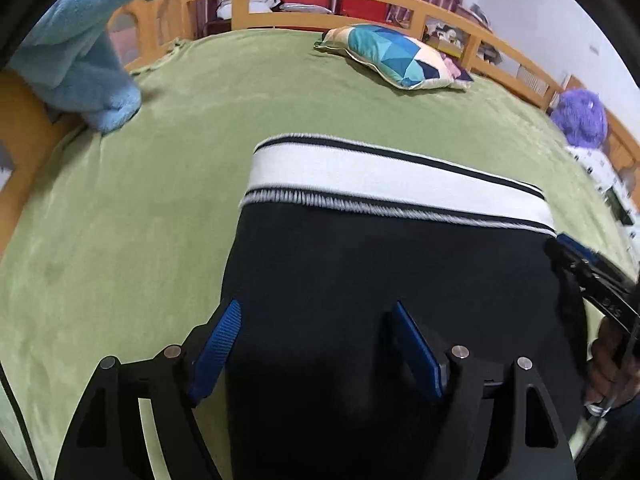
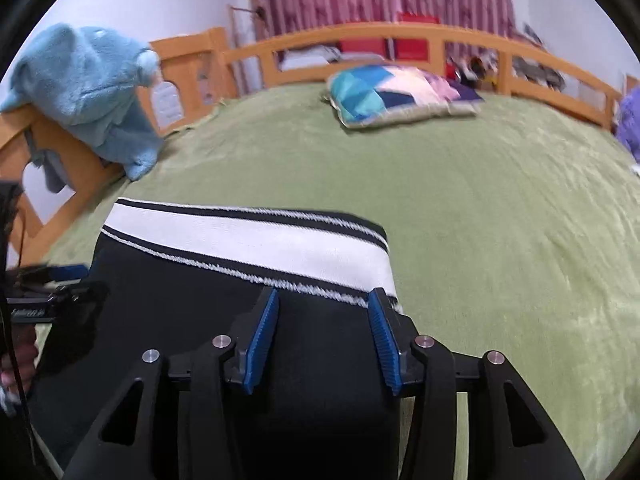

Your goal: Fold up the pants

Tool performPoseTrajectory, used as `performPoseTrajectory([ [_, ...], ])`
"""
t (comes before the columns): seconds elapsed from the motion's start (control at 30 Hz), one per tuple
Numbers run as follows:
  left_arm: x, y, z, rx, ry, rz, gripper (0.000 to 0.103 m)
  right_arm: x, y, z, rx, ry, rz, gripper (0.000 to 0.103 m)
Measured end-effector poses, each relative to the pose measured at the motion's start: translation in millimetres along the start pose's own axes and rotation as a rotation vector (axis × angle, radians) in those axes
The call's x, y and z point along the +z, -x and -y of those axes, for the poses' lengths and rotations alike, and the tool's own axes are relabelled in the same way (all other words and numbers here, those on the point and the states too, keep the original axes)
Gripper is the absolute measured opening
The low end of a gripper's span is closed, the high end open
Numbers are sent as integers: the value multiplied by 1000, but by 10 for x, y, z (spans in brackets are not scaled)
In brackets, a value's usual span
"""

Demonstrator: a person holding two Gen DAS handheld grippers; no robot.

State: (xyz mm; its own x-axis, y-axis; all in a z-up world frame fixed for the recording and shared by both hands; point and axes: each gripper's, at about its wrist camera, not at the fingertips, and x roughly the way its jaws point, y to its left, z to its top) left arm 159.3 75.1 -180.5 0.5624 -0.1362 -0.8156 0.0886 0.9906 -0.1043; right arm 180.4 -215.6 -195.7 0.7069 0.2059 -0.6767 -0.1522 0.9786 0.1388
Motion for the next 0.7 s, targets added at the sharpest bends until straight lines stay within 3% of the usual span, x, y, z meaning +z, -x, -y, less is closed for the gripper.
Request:
performPoseTrajectory([
  [0.03, -69, 67, -24, 8, 0, 2, 76, -20, 34, 16, -26, -23, -14, 79],
  [0.07, -156, 178, -49, 29, 5, 6, 76, -64, 63, 49, -51, -51, -45, 80],
  [0.2, -301, 673, -72, -7, 33, 105, 76, -261, 387, 159, -19, -175, -90, 67],
  [0.33, -372, 1103, 60, -21, 74, 145, 76, -224, 895, -20, -61, -175, -34, 67],
  [0.4, -417, 1327, 156, -22, 93, 163, 77, -154, 1151, -164, -36, -146, 5, 67],
  [0.57, -476, 1838, 444, 20, 48, 214, 80, -161, 1809, -465, -101, -27, 66, 69],
  [0.7, -579, 2145, 631, 37, 17, 251, 85, -281, 2221, -517, -109, -30, 74, 73],
])
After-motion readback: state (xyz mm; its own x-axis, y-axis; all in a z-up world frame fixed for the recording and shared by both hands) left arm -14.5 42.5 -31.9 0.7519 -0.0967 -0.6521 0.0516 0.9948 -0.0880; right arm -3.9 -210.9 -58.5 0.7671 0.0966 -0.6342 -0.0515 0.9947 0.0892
